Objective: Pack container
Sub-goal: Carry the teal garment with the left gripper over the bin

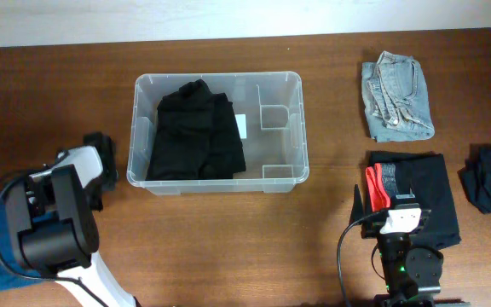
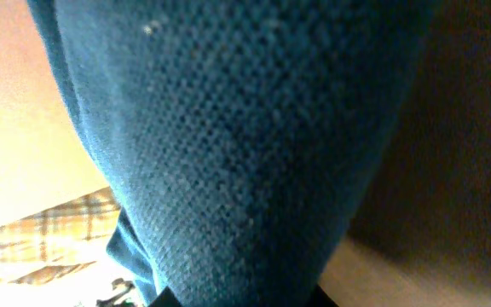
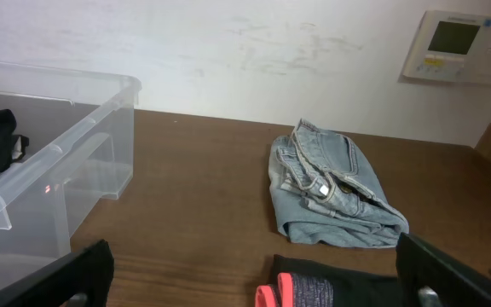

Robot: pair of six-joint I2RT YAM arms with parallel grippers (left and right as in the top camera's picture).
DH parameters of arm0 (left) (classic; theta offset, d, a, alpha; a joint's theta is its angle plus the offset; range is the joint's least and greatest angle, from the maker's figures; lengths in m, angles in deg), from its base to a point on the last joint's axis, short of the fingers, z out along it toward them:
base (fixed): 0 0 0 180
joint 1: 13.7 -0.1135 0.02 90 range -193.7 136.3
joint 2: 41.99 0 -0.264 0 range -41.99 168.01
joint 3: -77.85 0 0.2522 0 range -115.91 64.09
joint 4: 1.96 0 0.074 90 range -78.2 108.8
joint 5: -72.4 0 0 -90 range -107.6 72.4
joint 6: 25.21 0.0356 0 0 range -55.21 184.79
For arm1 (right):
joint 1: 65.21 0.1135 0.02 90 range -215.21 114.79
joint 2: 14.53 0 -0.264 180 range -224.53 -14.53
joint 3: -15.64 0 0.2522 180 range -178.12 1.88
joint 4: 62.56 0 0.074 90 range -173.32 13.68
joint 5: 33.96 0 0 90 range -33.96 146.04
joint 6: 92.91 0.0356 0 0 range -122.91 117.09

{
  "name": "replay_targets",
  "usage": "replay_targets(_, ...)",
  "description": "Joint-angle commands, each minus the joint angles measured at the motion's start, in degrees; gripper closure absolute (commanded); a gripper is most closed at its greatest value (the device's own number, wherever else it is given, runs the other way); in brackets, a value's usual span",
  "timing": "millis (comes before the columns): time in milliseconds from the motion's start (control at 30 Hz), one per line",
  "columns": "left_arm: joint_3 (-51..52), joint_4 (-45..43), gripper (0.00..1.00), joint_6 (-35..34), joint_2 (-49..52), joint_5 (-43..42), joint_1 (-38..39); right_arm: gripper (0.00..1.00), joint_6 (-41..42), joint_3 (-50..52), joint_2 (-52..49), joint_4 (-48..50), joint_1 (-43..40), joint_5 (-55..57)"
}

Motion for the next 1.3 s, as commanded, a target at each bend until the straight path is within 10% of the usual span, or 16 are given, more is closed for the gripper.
replay_targets(0,-6.7,0.9,0.99,-3.1,-0.2,-5.8,0.2,0.02,-0.2,0.3,0.6,-0.3,-0.3,0.3)
replay_targets(600,-34.6,4.7,0.99,-3.2,-16.6,-19.8,9.3,0.02,-0.2,0.3,0.6,-0.3,-0.3,0.3)
replay_targets(1267,-45.8,5.6,0.99,-1.2,-23.6,-9.7,38.8,0.02,-0.2,0.3,0.6,-0.3,-0.3,0.3)
